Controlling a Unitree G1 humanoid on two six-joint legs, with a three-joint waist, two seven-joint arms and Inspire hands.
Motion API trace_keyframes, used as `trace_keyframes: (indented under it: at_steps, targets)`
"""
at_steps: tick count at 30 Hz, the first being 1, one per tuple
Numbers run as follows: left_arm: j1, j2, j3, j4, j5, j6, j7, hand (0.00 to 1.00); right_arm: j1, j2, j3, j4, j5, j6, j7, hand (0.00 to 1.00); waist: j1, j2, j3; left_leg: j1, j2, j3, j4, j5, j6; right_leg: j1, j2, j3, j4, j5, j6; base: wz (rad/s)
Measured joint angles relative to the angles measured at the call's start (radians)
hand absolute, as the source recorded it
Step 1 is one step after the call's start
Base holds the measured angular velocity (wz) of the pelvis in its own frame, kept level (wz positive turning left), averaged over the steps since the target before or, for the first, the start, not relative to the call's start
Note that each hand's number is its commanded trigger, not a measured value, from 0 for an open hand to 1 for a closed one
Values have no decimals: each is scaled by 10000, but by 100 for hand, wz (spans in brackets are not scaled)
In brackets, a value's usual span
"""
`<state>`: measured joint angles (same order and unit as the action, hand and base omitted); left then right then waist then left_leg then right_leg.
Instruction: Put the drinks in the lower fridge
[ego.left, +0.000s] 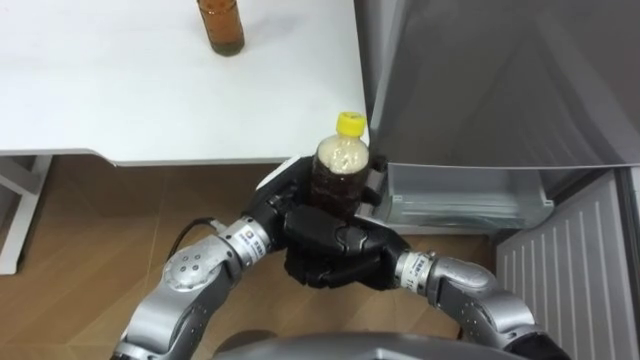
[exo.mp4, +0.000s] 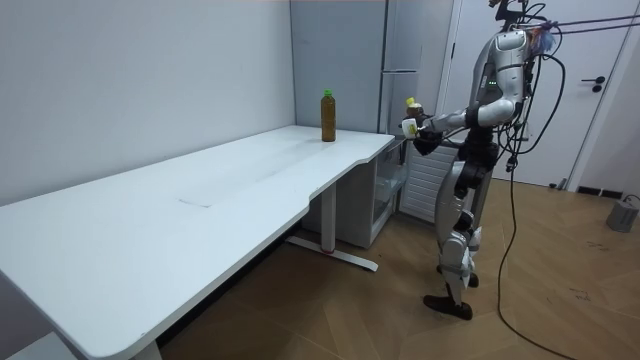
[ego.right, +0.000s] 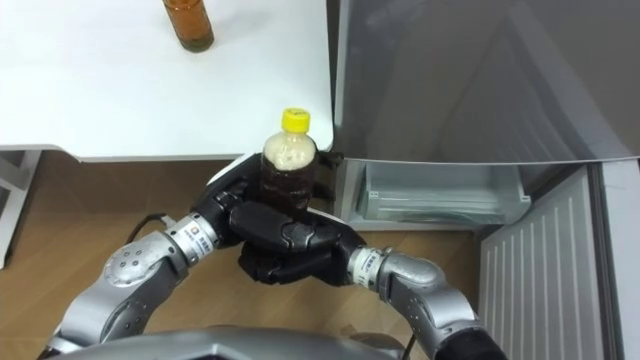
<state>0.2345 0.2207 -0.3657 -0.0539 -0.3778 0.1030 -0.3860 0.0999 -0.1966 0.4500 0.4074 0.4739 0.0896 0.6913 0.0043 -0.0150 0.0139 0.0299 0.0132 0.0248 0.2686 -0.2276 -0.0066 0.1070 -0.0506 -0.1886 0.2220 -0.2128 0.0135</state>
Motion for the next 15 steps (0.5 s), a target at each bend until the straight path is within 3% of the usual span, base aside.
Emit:
trace_keyframes:
  at_steps: [9,15]
  targets:
    - [-43,0,13,-52,-13,-3,-4,0,3,0,9,2,166,0,0,100,10,17,12,-19,5,0,47,-2,-1,-8,0,-16,-2,1,0,0]
    - [-434,1,112,-148,-17,-12,-157,0,-7,-2,-33,108,755,-17,0,100,31,56,38,-39,5,-13,52,-9,3,1,2,-22,-2,7,-6,0]
